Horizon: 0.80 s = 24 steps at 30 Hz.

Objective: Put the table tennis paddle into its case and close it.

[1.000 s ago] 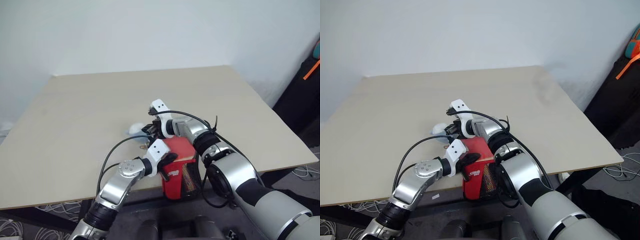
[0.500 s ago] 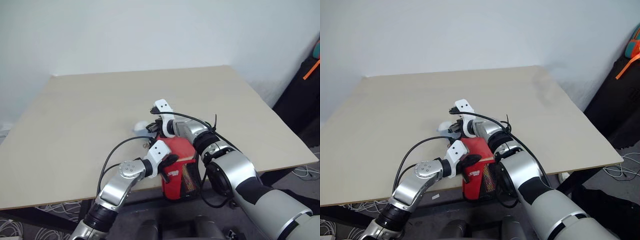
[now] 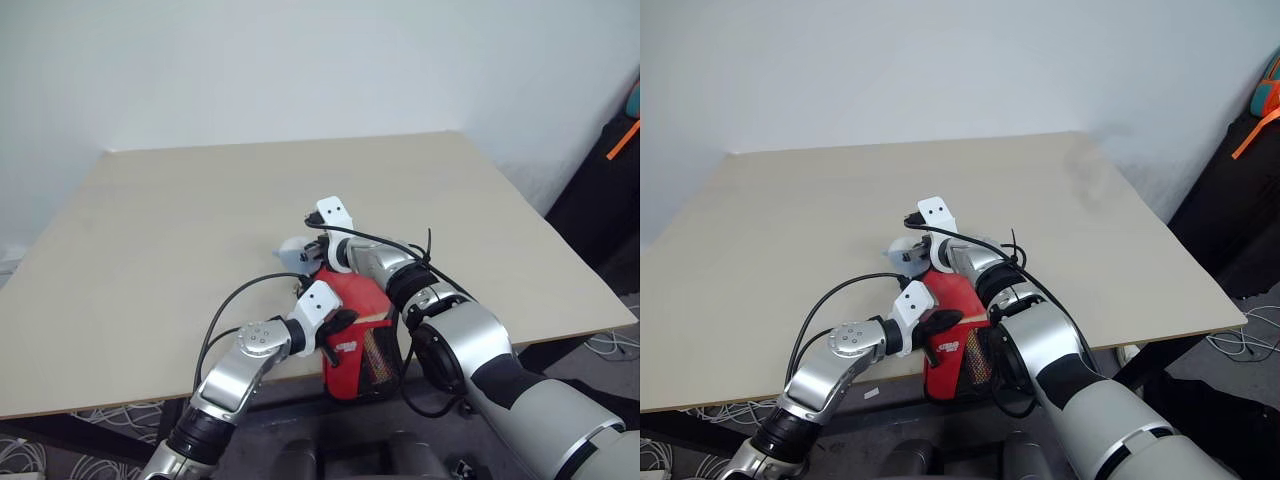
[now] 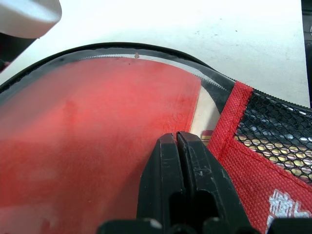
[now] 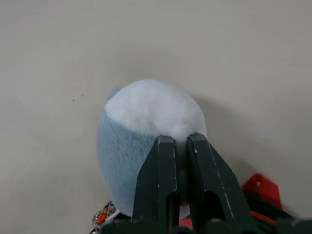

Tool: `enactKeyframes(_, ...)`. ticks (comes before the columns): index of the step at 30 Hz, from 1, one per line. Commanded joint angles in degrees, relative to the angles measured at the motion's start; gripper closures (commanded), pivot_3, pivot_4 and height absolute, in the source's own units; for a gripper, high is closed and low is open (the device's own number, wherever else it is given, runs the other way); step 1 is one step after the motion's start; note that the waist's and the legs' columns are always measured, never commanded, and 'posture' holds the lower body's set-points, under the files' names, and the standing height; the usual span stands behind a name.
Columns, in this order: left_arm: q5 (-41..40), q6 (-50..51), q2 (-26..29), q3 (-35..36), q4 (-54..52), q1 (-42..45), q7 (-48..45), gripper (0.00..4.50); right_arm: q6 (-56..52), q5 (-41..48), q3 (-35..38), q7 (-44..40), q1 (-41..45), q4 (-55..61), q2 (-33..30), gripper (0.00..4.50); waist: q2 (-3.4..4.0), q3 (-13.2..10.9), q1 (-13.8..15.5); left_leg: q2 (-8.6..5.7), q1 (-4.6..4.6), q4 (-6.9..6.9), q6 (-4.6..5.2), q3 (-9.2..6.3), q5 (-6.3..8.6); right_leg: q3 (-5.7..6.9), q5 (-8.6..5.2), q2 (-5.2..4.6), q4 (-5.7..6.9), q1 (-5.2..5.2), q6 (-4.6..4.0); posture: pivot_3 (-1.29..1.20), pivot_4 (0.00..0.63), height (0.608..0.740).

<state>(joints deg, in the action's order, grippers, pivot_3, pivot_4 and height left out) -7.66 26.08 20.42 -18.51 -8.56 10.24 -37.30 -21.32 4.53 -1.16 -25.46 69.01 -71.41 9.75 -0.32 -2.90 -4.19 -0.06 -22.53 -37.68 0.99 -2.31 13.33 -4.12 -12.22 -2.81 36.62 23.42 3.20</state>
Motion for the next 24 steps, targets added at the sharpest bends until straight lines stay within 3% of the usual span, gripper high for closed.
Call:
enactKeyframes(1, 0.4, 0.8, 0.0, -0.9, 0.0, -0.4, -0.5, 4.5, 0.4, 0.1, -1.7, -5.5, 2.5, 2.6, 8.8, 4.46, 0.01, 0.0, 0.0, 0.0, 0.0, 0.0, 0.0, 0.0, 0.0, 0.0, 0.0, 0.0, 0.0, -0.01, 0.0, 0.0, 0.0, 0.74)
enactKeyframes(13, 0.6, 0.8, -0.1, -0.9, -0.2, -0.8, -0.2, 4.5, -4.2, 3.1, -5.4, -17.8, 3.0, 7.4, 12.5, 4.46, 0.02, 0.0, 0.0, 0.0, 0.0, -0.01, 0.0, -0.02, 0.0, 0.01, -0.03, 0.0, 0.01, 0.0, 0.05, 0.0, 0.0, 0.74)
enactKeyframes(18, 0.8, 0.9, -0.4, -1.0, -0.4, -1.3, 0.3, 4.5, -4.1, 6.5, -3.3, -16.0, 5.3, 7.4, 14.7, 4.46, 0.02, 0.0, 0.0, 0.0, 0.0, 0.0, 0.0, -0.02, 0.0, 0.01, -0.02, 0.0, 0.02, 0.01, 0.03, 0.0, 0.0, 0.74)
enactKeyframes(24, 1.0, 0.8, -0.7, -1.2, -0.6, -1.5, 0.8, 4.5, -0.6, 7.0, -1.9, -6.9, 7.2, 4.1, 16.8, 4.46, 0.02, 0.0, 0.0, 0.0, 0.0, 0.0, -0.01, -0.03, 0.0, 0.01, -0.03, 0.0, 0.01, 0.01, 0.04, 0.0, 0.0, 0.74)
